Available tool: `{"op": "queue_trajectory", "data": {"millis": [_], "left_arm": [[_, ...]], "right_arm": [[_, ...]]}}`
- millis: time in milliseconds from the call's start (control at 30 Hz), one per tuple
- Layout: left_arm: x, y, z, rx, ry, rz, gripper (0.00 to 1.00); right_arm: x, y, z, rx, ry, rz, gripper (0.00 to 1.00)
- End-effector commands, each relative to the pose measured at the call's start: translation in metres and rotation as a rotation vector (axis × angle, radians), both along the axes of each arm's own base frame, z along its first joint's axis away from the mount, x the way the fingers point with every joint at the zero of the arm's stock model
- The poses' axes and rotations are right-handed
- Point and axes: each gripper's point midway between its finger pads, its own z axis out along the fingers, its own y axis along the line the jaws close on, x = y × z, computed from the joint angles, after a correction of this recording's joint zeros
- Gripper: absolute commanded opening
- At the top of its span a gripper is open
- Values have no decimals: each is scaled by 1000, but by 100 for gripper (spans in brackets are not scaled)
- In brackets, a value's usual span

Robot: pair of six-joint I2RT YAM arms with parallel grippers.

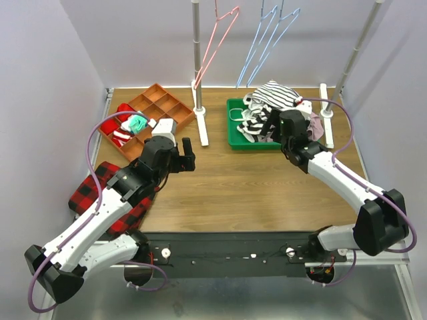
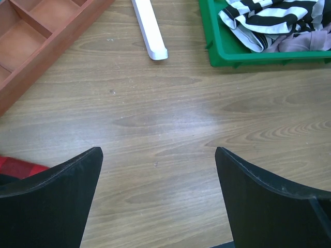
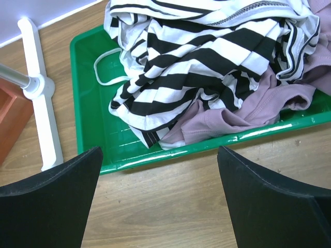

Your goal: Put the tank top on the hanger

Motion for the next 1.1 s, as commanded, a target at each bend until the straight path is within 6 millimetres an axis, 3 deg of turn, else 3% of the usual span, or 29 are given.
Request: {"op": "queue_trajectory", "data": {"millis": [0, 100, 133, 200, 233, 333, 367, 400, 433, 467, 500, 533, 567, 600, 633, 667, 700, 733, 767, 800, 833, 900, 967, 1033, 1067], "left_arm": [[-2, 2, 5, -22, -25, -1, 99], [-2, 0, 3, -24, -15, -9, 99], [-1, -1, 1, -21, -8, -12, 99], [0, -3, 3, -23, -9, -16, 99], [0, -2, 3, -19, -11, -15, 99], [-1, 4, 1, -4, -15, 3, 99], [-1, 4, 0, -4, -14, 2, 99], [-1, 4, 0, -3, -14, 5, 99], [-1, 3, 0, -5, -11, -2, 99], [-1, 2, 1, -9, -13, -4, 99], [-1, 2, 1, -12, -14, -5, 99], [-1, 2, 1, -11, -12, -5, 99], [-2, 2, 1, -14, -13, -6, 99], [-1, 3, 1, -14, -15, -2, 99], [-2, 3, 2, -16, -15, -3, 99], [-2, 4, 0, -12, -14, -3, 99], [-2, 3, 1, -13, -16, -4, 99], [-2, 3, 0, -10, -14, -5, 99], [-2, 3, 1, -14, -15, -7, 99], [-1, 3, 0, -12, -13, -7, 99], [-1, 2, 0, -13, -12, -7, 99], [-1, 4, -1, -8, -10, -2, 99], [-1, 4, -2, -4, -9, 1, 99], [0, 5, -2, -4, -9, 6, 99], [-1, 6, -2, -4, -10, 7, 99]], "right_arm": [[5, -5, 31, -17, -52, -26, 100], [12, -10, 33, -56, -62, -48, 100], [18, -7, 42, -54, -79, -42, 100], [32, -6, 29, -88, -40, -25, 100], [43, -3, 42, -83, -52, -23, 100], [63, -3, 33, -124, -23, -16, 100], [75, -10, 45, -117, -49, -24, 100], [84, -12, 46, -110, -55, -20, 100], [96, -9, 33, -102, -29, 7, 100], [113, -19, 46, -92, -57, -15, 99], [122, -22, 43, -98, -51, -21, 98], [134, -23, 24, -115, -19, -27, 98], [143, -29, 19, -128, -12, -36, 98], [155, -28, 31, -122, -40, -39, 96], [162, -27, 22, -129, -22, -30, 95], [171, -27, -1, -149, 19, -26, 95], [183, -25, 5, -147, -4, -25, 94], [189, -23, -1, -149, 3, -16, 94], [197, -18, -23, -155, 33, -3, 94], [202, -15, -29, -153, 41, 7, 94], [211, -4, -23, -124, 22, 45, 94], [218, 4, -50, -104, 68, 74, 92], [219, 5, -61, -79, 95, 53, 91], [211, 0, -68, -73, 122, 20, 83], [197, -3, -90, -67, 171, 14, 81]]}}
